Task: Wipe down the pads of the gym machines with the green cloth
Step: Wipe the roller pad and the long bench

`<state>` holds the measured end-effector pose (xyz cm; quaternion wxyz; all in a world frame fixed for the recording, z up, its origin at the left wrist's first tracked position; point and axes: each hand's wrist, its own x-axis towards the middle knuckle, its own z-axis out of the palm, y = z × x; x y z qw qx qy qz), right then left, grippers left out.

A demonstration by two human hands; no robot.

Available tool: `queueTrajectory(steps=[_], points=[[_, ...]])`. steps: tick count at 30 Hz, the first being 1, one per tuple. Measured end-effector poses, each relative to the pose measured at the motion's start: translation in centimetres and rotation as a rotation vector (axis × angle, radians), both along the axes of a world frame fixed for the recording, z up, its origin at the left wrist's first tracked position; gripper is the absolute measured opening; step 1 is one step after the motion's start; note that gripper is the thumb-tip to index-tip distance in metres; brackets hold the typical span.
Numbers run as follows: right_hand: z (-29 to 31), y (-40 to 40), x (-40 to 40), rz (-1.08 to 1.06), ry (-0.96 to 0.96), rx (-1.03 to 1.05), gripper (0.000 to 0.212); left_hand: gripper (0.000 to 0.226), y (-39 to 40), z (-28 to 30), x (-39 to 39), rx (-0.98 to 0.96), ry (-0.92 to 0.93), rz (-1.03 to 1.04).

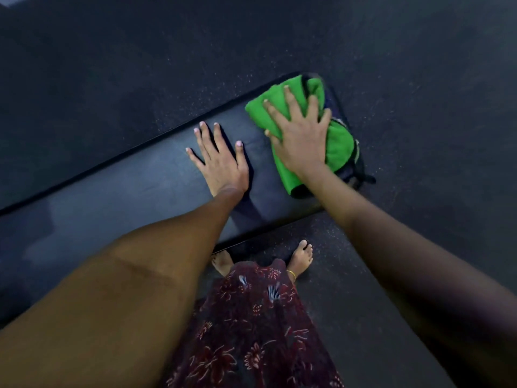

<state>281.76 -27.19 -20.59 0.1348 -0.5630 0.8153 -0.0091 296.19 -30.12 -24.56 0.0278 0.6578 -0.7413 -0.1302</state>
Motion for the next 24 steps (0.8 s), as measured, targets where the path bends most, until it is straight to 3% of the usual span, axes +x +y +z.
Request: queueTrajectory(steps=[6, 12, 14, 17, 21, 24], points=[[-1.7, 8.0, -2.0, 0.39, 0.096, -0.104, 0.056, 0.065, 0.1, 0.1, -0.1, -0.021, 0.047, 0.013], [-0.5, 3.9, -6.4, -0.094, -0.031, -0.061, 0.053, 0.087, 0.3, 0.5, -0.2, 0.003, -0.026, -0.02], [0.0, 1.7, -5.9, -0.131, -0.02, -0.031, 0.056, 0.085, 0.3, 0.4, -0.4, 0.006, -0.041, -0.05], [-0.2, 1.7, -4.5, 0.006, 0.005, -0.032, 0.058, 0.079, 0.3, 0.2, -0.3, 0.001, -0.043, -0.065], [-1.5, 7.2, -4.3, 0.406, 0.096, -0.15, 0.055, 0.061, 0.3, 0.5, -1.0, 0.003, 0.014, 0.026], [-2.3, 9.7, -6.2, 0.429, 0.087, -0.183, 0.057, 0.06, 1.5, 0.9, -5.0, 0.062, 0.153, 0.142]])
